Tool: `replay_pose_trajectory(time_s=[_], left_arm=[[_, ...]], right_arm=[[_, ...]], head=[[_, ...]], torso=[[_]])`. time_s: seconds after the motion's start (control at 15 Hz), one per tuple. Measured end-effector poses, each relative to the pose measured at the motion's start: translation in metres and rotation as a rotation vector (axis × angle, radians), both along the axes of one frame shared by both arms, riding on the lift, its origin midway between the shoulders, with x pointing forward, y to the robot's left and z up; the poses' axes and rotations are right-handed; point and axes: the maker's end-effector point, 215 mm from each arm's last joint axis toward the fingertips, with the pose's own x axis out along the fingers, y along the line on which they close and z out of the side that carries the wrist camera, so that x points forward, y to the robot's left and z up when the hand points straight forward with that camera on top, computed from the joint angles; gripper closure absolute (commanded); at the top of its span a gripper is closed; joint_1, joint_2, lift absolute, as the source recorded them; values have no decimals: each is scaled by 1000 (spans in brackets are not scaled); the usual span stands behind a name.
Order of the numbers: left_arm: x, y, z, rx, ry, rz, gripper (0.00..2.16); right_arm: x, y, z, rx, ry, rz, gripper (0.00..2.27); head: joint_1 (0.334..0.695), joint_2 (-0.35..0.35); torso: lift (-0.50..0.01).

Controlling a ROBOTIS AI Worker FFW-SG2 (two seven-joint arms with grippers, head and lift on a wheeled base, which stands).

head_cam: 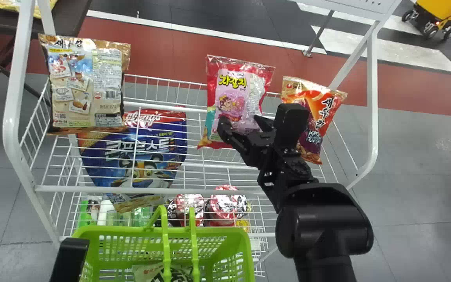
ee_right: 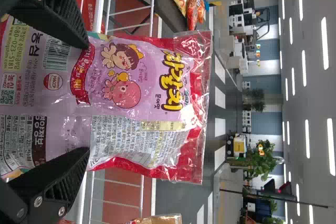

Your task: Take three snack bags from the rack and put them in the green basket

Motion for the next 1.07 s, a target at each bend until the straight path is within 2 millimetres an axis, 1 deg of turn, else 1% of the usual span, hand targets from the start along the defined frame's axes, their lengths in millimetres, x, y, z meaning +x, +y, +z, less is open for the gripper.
replay_pose_trajectory(time_s=[0.07, 0.13, 0.27, 0.47, 0.73, 0.8, 0.87, 1.07], left_arm=[[0, 0, 0, 2, 1, -1, 1575], [-1, 0, -1, 4, 1, -1, 1575], [-2, -1, -2, 6, 3, -4, 1575], [-4, -2, -2, 8, 4, -11, 1575], [-6, -3, -3, 11, 4, -16, 1575], [-7, -4, -3, 12, 4, -17, 1575], [-7, -3, -3, 13, 4, -17, 1575], [-5, -1, -4, 16, 3, -11, 1575]], right_arm=[[1, 2, -1, 12, 6, 14, 2108], [0, 4, -3, 28, 16, 35, 2145], [-5, 4, -1, 40, 12, 49, 2165], [-20, 0, 15, 48, -29, 54, 2165], [-41, -16, 34, 73, -54, 46, 2165], [-49, -19, 40, 86, -55, 49, 2165], [-62, -22, 48, 101, -52, 59, 2165], [-118, -31, 69, 135, -32, 86, 2165]], head=[[695, -350], [695, -350], [695, -350], [695, -350], [695, -350], [695, -350], [695, -350], [695, -350]], torso=[[-11], [-11], [-11], [-11], [-11], [-11], [-11], [-11]])
